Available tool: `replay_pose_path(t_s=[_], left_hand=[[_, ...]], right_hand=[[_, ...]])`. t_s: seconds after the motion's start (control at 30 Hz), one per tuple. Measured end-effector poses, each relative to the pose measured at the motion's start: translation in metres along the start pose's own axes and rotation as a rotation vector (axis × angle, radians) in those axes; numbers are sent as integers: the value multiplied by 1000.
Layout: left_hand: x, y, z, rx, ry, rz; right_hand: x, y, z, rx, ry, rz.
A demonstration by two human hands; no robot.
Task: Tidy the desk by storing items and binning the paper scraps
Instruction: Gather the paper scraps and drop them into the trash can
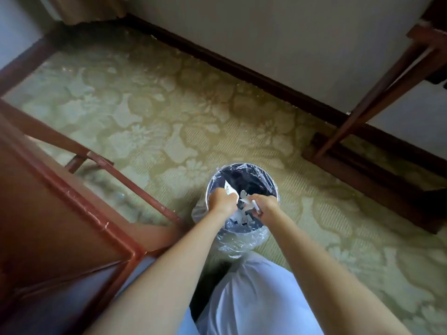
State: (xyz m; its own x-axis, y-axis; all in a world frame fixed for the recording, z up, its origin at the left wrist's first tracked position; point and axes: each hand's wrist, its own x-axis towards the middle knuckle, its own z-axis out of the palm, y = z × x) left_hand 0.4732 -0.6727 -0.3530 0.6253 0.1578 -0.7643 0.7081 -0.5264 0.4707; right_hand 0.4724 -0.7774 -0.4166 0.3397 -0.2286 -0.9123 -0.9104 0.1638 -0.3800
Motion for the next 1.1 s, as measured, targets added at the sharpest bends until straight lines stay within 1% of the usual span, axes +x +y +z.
replay_pose_path(t_s=[0.07, 0.17, 0.33, 0.47, 0.6, 0.73, 0.8, 0.9, 0.97, 1.03, 1.1], left_hand=[[11, 2, 8, -51, -27, -67], [25, 1, 16, -183, -46, -129], [41, -5, 22, -361, -16, -211], [39, -7, 22, -523, -31, -269], [33, -6, 17, -621, -27, -285], [28, -6, 12, -681, -56, -301], [19, -4, 9, -685, -54, -303], [4, -3, 3, -641, -46, -249], [-10, 1, -3, -579, -22, -211], [-26, 8, -13, -492, 37, -150], [-43, 19, -25, -406, 94, -51]], right_hand=[[13, 1, 4, 32, 19, 67], [30, 7, 5, 69, 42, 120], [42, 15, 8, 134, 18, 207], [42, 15, 8, 290, -19, 243], [31, 10, 11, 283, -36, 237], [20, 4, 9, 181, -66, 216], [13, 2, 5, 124, -46, 187], [-2, -1, 1, 2, -45, 132], [-14, -3, -2, -88, -12, 62], [-27, -8, -3, -185, 33, -58], [-50, -18, -3, -285, 81, -232]])
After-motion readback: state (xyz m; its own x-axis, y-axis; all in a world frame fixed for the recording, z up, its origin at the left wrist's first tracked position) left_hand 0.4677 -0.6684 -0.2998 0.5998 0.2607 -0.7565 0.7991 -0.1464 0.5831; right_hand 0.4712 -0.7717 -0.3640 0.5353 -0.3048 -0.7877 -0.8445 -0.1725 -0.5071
